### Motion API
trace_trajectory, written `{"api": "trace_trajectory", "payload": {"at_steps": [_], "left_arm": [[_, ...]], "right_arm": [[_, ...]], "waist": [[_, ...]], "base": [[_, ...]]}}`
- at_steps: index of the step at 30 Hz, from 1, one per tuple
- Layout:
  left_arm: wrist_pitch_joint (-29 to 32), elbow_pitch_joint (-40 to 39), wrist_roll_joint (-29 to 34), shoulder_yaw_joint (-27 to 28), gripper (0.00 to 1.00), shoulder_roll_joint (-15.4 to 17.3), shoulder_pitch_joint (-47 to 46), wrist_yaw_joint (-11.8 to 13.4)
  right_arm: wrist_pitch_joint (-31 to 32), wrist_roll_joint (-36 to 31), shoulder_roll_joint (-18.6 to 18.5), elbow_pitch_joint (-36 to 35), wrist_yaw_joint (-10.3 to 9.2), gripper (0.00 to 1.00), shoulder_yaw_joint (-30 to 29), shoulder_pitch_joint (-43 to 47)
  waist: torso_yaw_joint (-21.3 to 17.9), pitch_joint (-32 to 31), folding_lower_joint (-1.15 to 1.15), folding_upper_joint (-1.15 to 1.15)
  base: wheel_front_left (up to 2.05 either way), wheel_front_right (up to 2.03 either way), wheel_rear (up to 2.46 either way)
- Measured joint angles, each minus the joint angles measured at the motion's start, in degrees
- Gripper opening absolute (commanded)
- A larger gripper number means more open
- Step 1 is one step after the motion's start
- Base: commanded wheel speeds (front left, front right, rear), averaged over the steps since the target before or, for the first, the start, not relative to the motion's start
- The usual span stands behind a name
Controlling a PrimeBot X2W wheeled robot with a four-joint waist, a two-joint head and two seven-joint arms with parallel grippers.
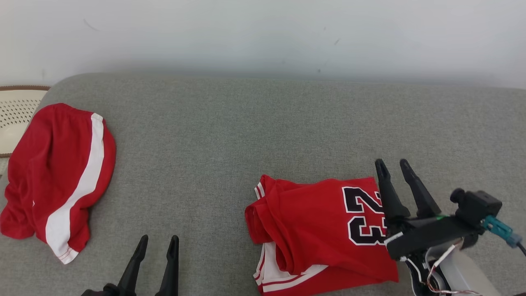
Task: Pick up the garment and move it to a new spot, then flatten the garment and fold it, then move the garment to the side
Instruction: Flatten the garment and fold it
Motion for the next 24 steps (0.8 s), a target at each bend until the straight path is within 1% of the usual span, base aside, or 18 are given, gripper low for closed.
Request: {"api": "trace_trajectory", "payload": {"at_steps": [1,2,3,5,7,9,10,13,14,15,18,24], "left_arm": [[0.0,-0.1,0.0,0.1,1.0,0.0,0.0,0.0],[0.0,-0.2,0.0,0.2,1.0,0.0,0.0,0.0],[0.0,-0.2,0.0,0.3,1.0,0.0,0.1,0.0],[0.0,-0.3,0.0,0.4,1.0,0.0,0.1,0.0],[0.0,-0.4,0.0,0.5,1.0,0.0,0.1,0.0],[0.0,-0.4,0.0,0.6,1.0,0.0,0.2,0.1],[0.0,-0.5,0.0,0.6,1.0,0.0,0.2,0.1],[0.0,-0.6,0.0,0.5,1.0,0.0,0.2,0.3],[0.0,-0.6,0.0,0.5,1.0,0.0,0.2,0.4],[0.0,-0.6,0.0,0.5,1.0,0.0,0.2,0.5],[0.0,-0.7,0.0,0.4,1.0,0.0,0.3,0.5],[0.0,-1.0,0.0,0.2,1.0,0.0,0.1,0.6]], "right_arm": [[0.0,-0.4,0.4,0.7,-0.01,1.0,-1.6,1.3],[0.0,-1.0,0.4,1.1,0.0,0.56,-2.1,1.9],[-0.1,-1.6,0.4,1.5,0.0,0.46,-2.6,2.3],[-0.2,-3.2,0.4,2.1,0.0,0.37,-3.4,2.7],[-0.5,-4.3,0.6,2.9,0.0,0.18,-4.0,3.2],[-0.5,-5.2,1.1,3.5,0.0,0.08,-4.4,3.2],[-0.6,-5.3,1.3,3.9,0.0,0.08,-4.7,3.3],[-0.6,-6.1,1.6,5.0,-0.01,0.29,-4.9,3.7],[-0.6,-6.1,1.8,5.1,0.0,0.21,-4.9,3.8],[-0.8,-6.1,2.0,5.2,0.0,0.0,-4.9,3.9],[-1.0,-6.5,2.4,6.0,0.0,0.0,-4.6,3.9],[-1.3,-11.3,3.2,9.5,0.0,0.0,-4.2,2.4]], "waist": [[0.1,0.1,0.0,0.0],[0.1,0.1,0.0,0.0],[0.1,0.1,0.0,0.0],[0.1,0.2,0.0,0.0],[0.1,0.3,0.0,0.0],[0.0,0.3,0.0,0.0],[0.0,0.3,0.0,0.0],[0.1,0.3,0.0,0.0],[0.1,0.3,0.0,0.0],[0.2,0.3,0.0,0.0],[0.3,0.4,0.0,0.0],[0.6,0.8,0.0,0.0]], "base": [[0.0,0.0,0.0],[0.0,0.0,0.0],[0.0,0.0,0.0],[0.0,0.0,0.0],[0.0,0.0,0.0],[0.0,0.0,0.0],[0.0,0.0,0.0],[0.0,0.0,0.0],[0.0,0.0,0.0],[0.0,0.0,0.0],[0.0,0.0,0.0],[0.0,0.0,0.0]]}}
